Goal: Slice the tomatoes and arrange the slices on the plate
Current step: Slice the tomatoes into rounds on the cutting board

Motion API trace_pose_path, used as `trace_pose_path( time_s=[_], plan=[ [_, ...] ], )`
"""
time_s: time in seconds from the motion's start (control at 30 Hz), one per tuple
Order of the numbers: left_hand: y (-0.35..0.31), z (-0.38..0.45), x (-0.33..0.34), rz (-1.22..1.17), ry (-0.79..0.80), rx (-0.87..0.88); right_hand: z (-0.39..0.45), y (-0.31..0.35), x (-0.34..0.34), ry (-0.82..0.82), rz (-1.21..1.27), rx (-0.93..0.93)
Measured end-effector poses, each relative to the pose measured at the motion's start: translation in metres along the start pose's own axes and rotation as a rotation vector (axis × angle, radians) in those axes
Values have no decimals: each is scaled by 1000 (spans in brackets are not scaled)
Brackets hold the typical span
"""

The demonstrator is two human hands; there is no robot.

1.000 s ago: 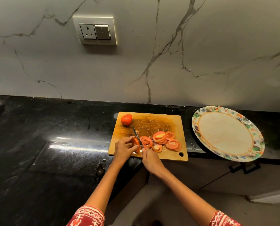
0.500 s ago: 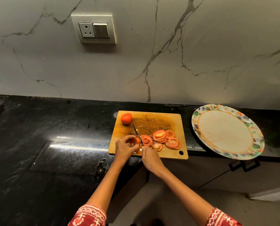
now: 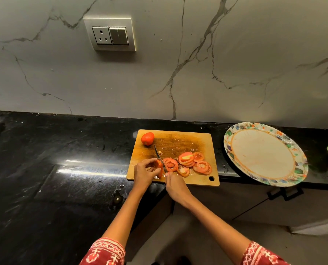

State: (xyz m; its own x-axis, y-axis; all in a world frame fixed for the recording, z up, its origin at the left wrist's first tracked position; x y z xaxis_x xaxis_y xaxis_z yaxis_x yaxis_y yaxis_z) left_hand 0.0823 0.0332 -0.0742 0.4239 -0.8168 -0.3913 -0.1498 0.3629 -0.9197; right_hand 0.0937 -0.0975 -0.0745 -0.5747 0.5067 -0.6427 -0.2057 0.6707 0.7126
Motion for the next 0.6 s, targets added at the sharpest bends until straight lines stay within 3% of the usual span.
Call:
trace_pose_path(
  time_s=[0.27, 0.6],
  plan=[
    [-3, -3, 3, 15, 36, 38, 5, 5, -5, 5, -16, 12],
    [-2, -1, -6, 21, -32, 44, 0, -4, 4, -2, -67, 11]
  ],
)
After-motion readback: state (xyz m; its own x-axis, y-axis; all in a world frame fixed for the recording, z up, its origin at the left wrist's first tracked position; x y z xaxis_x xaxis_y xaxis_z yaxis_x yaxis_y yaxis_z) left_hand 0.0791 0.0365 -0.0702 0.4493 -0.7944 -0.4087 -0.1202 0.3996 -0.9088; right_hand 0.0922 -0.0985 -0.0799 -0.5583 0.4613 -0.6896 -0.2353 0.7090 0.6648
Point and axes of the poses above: each hand's wrist, its own z-axis towards the middle knuckle, its own x-axis out of the palm, y = z × x, the point moved 8 cm from there along z, towards the middle knuckle, and after that the axes turned 3 degrees about y, right-handed, at the moved point
